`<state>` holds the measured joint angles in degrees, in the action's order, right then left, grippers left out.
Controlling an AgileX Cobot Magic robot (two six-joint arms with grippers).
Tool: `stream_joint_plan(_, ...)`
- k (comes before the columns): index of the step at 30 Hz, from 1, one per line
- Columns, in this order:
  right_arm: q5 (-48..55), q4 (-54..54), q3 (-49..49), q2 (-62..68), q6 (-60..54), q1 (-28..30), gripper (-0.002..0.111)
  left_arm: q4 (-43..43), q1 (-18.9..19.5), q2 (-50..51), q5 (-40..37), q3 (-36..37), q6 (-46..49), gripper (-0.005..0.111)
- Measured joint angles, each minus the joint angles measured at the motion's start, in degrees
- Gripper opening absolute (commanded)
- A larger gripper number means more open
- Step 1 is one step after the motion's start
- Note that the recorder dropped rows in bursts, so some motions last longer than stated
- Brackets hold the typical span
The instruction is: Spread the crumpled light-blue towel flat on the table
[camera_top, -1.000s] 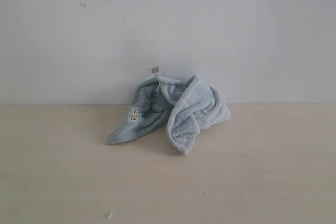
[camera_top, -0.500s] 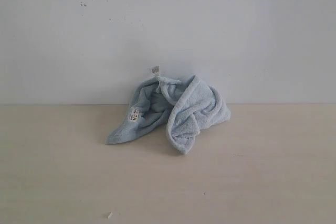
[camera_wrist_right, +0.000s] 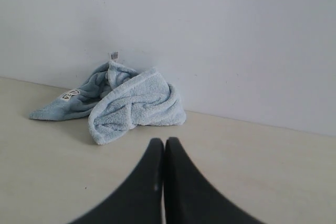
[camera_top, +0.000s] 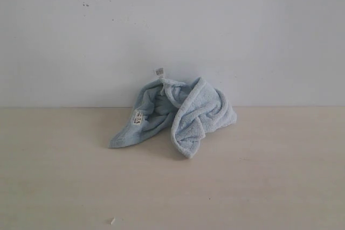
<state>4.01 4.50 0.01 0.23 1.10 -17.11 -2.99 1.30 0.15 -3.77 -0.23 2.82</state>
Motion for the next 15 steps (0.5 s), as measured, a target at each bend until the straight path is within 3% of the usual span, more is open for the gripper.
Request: stream_joint_plan(15, -1.63, -0.95, 0.0, 0.0, 3.26, 0.0, 0.0, 0.0, 0.0, 0.0, 0.0, 0.0, 0.0, 0.004)
